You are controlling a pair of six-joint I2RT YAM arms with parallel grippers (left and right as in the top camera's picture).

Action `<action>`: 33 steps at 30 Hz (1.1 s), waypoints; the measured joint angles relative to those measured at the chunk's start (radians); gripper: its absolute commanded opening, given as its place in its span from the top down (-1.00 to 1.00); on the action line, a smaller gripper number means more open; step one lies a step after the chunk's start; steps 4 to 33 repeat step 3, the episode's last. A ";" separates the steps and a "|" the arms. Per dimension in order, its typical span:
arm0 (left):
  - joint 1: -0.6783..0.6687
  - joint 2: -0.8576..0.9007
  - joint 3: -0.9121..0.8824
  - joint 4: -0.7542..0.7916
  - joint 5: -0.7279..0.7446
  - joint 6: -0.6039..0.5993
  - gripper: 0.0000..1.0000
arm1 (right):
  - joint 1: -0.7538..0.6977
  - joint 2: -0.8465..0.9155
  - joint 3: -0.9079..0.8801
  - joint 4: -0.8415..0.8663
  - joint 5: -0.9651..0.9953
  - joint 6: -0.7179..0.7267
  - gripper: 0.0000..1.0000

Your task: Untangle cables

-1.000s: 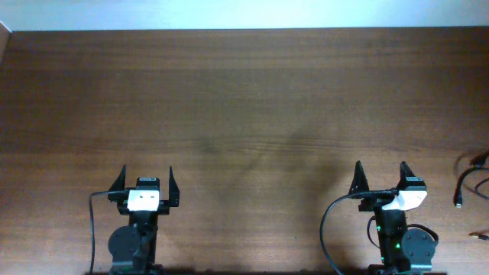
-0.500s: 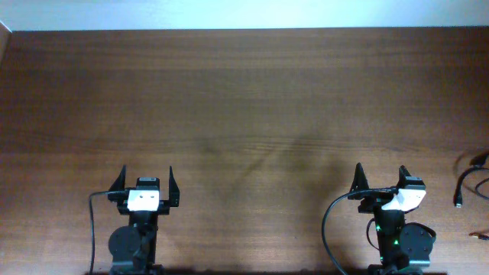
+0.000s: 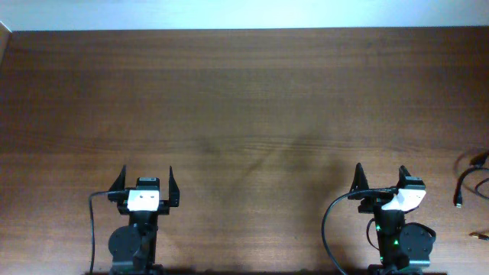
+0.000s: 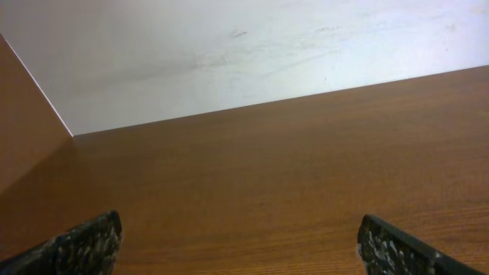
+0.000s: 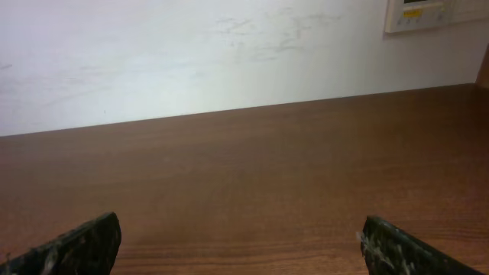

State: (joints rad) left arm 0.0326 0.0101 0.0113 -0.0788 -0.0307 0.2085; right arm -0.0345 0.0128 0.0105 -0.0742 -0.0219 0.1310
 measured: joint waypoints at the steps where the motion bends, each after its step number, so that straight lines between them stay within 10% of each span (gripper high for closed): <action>1: 0.000 0.000 0.000 0.000 0.000 0.000 -0.98 | 0.000 0.000 0.000 0.000 0.000 0.000 -0.98; 33: 0.000 0.000 0.000 0.000 0.000 0.000 -0.97 | 0.000 0.000 0.000 0.000 0.000 0.000 -0.98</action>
